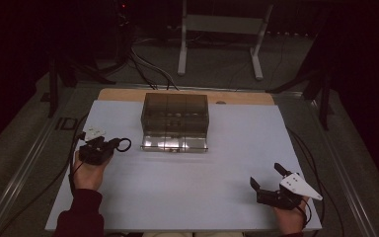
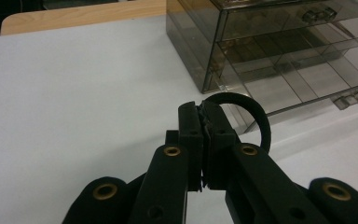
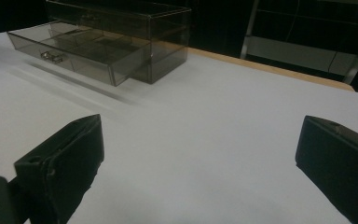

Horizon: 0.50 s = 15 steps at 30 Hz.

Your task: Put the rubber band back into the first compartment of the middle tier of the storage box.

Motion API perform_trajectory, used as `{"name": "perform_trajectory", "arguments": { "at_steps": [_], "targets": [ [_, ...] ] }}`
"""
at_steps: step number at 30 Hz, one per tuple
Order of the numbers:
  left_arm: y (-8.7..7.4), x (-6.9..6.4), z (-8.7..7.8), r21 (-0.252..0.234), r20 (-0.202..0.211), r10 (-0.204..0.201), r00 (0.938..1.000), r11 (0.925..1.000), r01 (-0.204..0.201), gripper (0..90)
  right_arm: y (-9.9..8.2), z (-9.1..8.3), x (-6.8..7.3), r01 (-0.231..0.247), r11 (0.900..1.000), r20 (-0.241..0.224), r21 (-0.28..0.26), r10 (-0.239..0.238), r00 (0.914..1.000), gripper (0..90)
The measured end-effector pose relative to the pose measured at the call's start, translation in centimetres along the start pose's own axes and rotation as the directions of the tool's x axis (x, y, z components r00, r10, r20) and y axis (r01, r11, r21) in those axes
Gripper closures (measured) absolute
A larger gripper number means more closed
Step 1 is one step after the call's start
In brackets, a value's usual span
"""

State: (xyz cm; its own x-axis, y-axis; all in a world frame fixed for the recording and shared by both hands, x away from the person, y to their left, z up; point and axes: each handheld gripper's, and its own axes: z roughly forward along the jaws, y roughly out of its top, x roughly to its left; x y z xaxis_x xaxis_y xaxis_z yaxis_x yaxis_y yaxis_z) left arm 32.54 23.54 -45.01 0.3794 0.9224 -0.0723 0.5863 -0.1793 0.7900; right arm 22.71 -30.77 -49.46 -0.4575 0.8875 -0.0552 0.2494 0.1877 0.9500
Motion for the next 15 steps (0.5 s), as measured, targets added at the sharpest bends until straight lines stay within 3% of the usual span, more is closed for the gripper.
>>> {"name": "perform_trajectory", "arguments": {
  "at_steps": [15],
  "targets": [
    [1.1,-0.9,0.8,-0.016,0.014,0.008,0.9999,0.9998,-0.008,89.1,0.0,0.0,0.0,0.001,1.0000,0.002,-0.001,-0.001,1.0000,1.4]
  ]
}}
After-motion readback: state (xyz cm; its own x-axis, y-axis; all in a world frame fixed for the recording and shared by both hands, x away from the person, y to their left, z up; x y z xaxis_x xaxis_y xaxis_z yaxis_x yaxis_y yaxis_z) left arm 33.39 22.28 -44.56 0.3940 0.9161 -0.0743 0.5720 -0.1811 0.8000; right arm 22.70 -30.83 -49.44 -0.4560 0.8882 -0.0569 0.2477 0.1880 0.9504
